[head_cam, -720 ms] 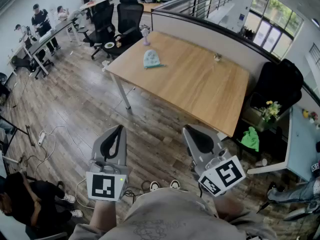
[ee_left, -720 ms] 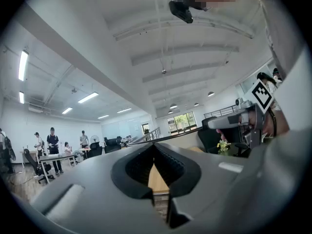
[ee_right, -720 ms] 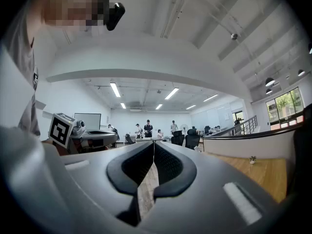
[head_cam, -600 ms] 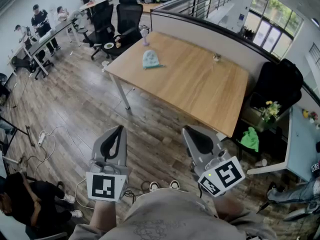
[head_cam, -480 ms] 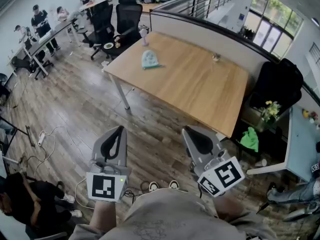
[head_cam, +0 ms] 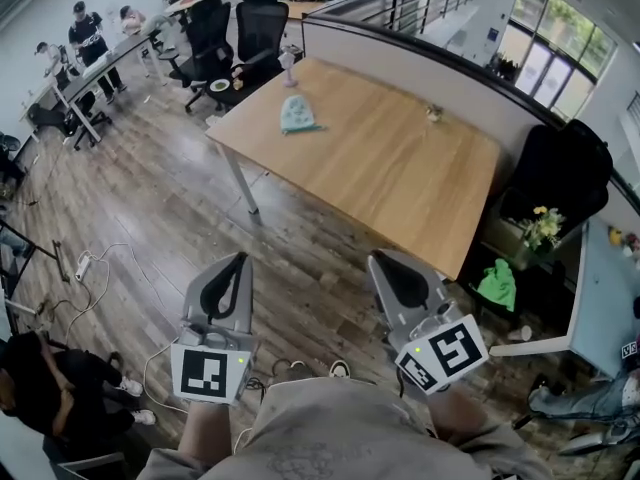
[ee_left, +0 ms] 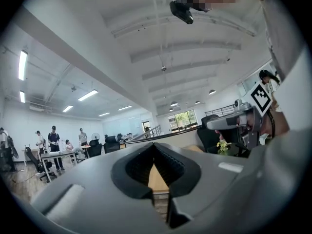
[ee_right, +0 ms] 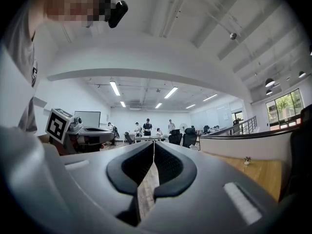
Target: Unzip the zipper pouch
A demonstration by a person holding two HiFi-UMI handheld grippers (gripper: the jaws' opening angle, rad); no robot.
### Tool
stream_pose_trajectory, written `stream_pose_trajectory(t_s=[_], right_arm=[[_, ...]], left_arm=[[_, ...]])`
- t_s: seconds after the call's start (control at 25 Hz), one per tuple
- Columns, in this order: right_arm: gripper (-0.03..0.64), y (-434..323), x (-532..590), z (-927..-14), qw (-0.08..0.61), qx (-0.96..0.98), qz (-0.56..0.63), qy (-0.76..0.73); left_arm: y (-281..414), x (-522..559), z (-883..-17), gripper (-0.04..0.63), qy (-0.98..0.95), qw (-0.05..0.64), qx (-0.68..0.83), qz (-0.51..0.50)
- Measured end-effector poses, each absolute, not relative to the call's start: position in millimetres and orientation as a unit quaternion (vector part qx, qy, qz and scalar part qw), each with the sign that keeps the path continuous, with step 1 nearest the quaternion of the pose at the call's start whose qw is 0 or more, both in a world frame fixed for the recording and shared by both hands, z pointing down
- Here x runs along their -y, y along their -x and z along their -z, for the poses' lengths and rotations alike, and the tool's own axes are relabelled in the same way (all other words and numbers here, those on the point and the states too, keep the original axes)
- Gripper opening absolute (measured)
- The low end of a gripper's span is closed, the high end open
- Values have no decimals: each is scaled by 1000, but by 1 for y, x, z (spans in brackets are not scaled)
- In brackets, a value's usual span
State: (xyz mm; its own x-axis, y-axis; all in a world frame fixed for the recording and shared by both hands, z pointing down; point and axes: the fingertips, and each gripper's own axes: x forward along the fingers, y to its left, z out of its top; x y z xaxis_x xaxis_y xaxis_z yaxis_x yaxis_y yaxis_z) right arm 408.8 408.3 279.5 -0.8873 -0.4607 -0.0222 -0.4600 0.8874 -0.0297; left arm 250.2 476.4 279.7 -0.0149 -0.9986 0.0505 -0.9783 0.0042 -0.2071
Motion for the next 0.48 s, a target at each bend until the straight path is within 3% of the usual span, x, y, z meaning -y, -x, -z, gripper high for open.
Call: stream_pose_trajectory(t_s=[0.24,0.32,0.36,0.48], right_arm=[[25,-425,-399,-276,41,-970,15,238],[180,-430,-394,-273,47,-966,7,252],[184,-432,-391,-273,45,-965,3,257],[187,-433,-382,-278,40,-964,-1,262]], left_arm=[[-254,-478,-271,9,677,76,-730,53],[-253,-478,-269,148,668,73,-739,47],[-252,-477,-269,183,663,73,-744,47],[-247,-473,-270,184,655,77,-750,49]])
